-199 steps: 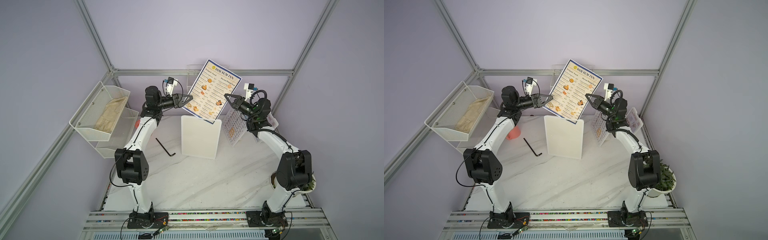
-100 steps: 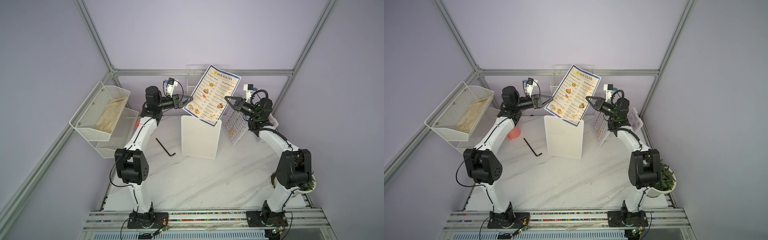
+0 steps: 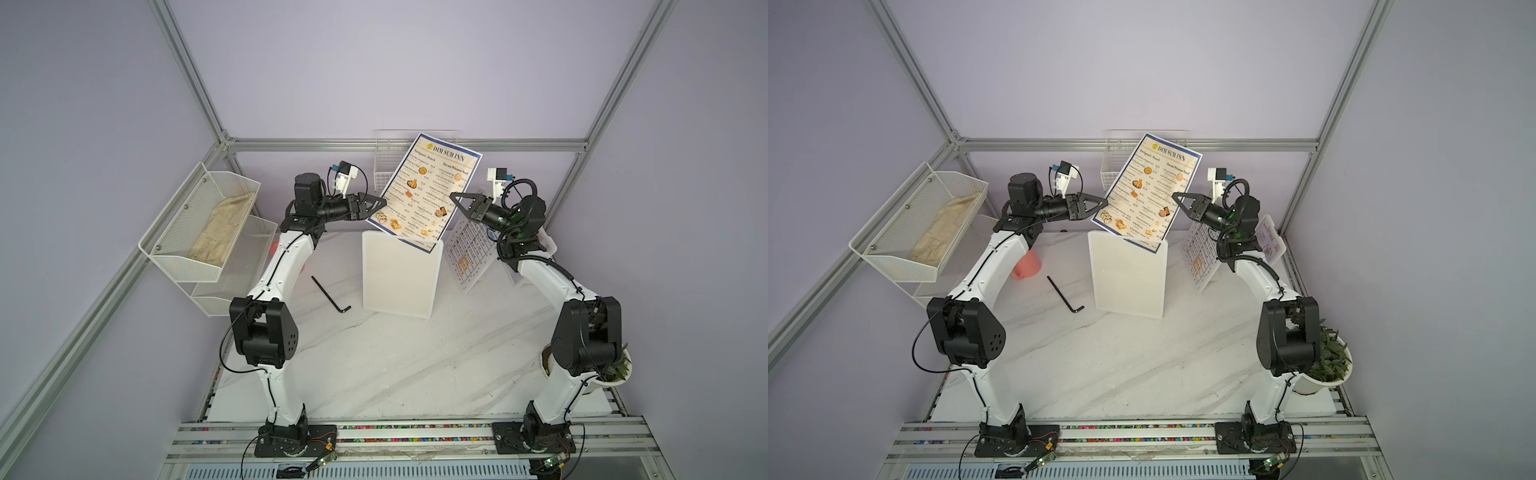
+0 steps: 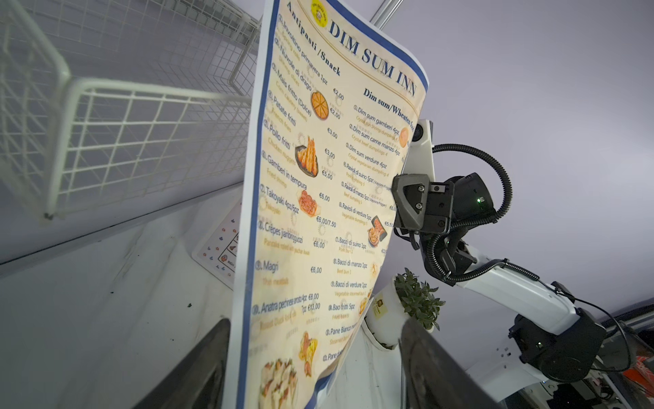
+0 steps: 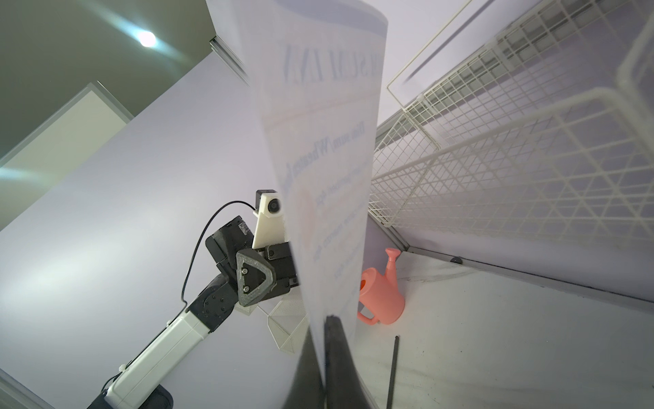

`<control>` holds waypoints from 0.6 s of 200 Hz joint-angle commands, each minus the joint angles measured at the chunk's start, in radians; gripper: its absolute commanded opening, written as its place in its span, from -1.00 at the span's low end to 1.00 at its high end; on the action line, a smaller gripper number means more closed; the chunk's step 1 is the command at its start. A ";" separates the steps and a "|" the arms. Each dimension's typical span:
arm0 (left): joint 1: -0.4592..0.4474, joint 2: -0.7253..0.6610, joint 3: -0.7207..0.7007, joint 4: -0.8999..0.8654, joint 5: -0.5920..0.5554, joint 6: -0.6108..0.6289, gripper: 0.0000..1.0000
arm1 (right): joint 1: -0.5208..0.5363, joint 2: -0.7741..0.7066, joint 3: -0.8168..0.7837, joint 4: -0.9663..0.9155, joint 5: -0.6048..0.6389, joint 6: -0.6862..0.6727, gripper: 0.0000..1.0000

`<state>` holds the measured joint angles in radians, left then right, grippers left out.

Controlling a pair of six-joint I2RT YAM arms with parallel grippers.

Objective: Insert the menus into the narrow rack
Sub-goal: Insert the menu into the narrow rack.

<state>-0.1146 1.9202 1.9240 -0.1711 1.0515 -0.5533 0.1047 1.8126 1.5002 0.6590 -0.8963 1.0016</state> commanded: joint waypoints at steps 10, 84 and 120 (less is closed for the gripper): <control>-0.007 0.025 0.092 -0.049 -0.002 0.038 0.50 | -0.004 0.011 0.030 0.039 -0.023 0.008 -1.00; -0.012 0.123 0.235 -0.190 0.011 0.052 0.50 | -0.004 0.017 0.037 0.041 -0.030 0.015 -1.00; -0.024 0.128 0.252 -0.192 0.054 0.060 0.30 | -0.004 0.022 0.044 0.036 -0.035 0.016 -1.00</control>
<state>-0.1223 2.0628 2.1040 -0.3683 1.0534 -0.5293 0.1047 1.8187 1.5074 0.6636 -0.9119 1.0080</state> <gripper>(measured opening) 0.681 0.041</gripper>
